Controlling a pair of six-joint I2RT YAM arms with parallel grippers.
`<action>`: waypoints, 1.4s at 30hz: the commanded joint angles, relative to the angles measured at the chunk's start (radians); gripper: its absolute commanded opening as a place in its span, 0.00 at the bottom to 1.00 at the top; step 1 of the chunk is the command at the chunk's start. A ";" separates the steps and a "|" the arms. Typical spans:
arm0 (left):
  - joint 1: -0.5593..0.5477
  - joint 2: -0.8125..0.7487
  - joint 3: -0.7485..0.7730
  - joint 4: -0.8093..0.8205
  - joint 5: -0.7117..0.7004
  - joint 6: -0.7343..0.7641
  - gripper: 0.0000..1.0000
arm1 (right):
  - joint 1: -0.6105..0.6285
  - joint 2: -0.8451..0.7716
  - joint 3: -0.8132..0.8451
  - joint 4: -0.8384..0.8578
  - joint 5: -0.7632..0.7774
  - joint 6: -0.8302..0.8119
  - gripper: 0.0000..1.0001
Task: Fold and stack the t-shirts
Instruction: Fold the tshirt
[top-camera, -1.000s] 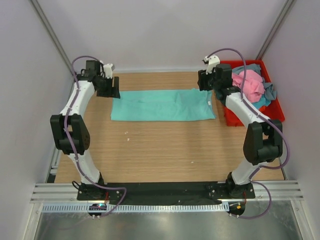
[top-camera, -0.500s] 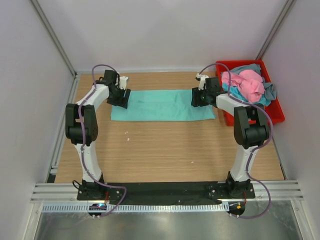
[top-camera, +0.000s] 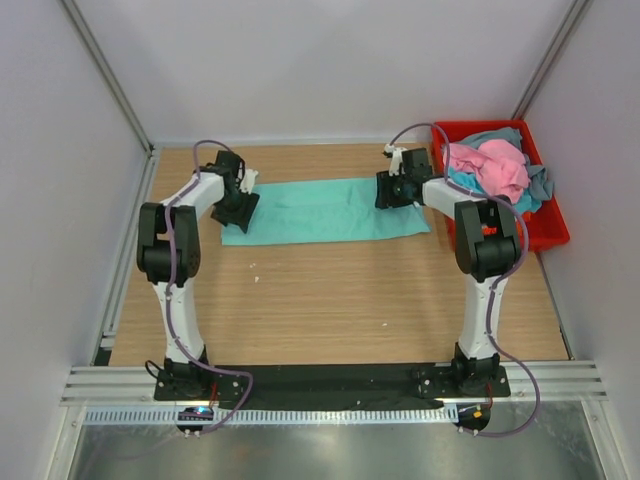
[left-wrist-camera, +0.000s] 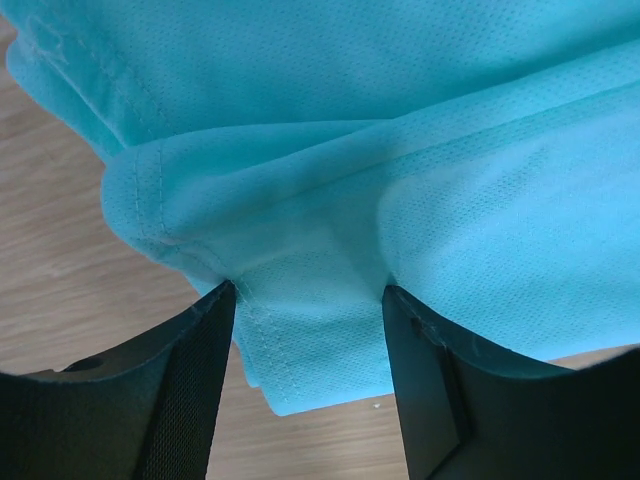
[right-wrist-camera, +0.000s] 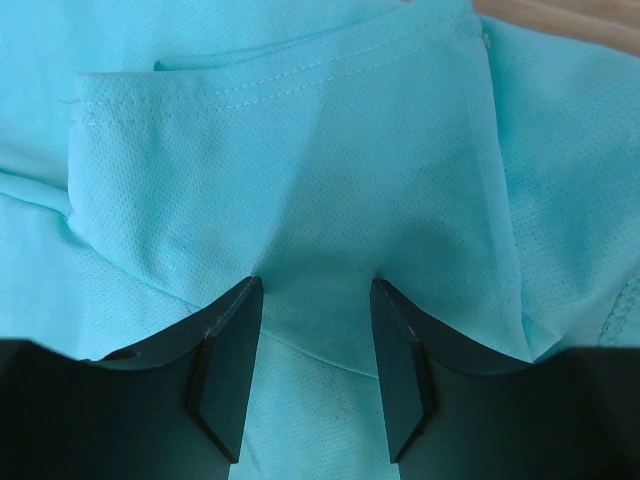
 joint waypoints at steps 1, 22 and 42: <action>-0.022 -0.103 -0.089 -0.070 -0.050 0.034 0.62 | 0.006 0.050 0.101 -0.046 -0.016 0.014 0.53; -0.120 -0.507 -0.279 -0.105 -0.145 0.085 0.65 | 0.000 -0.188 0.038 0.011 -0.046 0.096 0.53; -0.171 -0.252 -0.290 -0.068 -0.190 0.266 0.57 | -0.014 -0.178 -0.147 -0.020 -0.092 0.167 0.54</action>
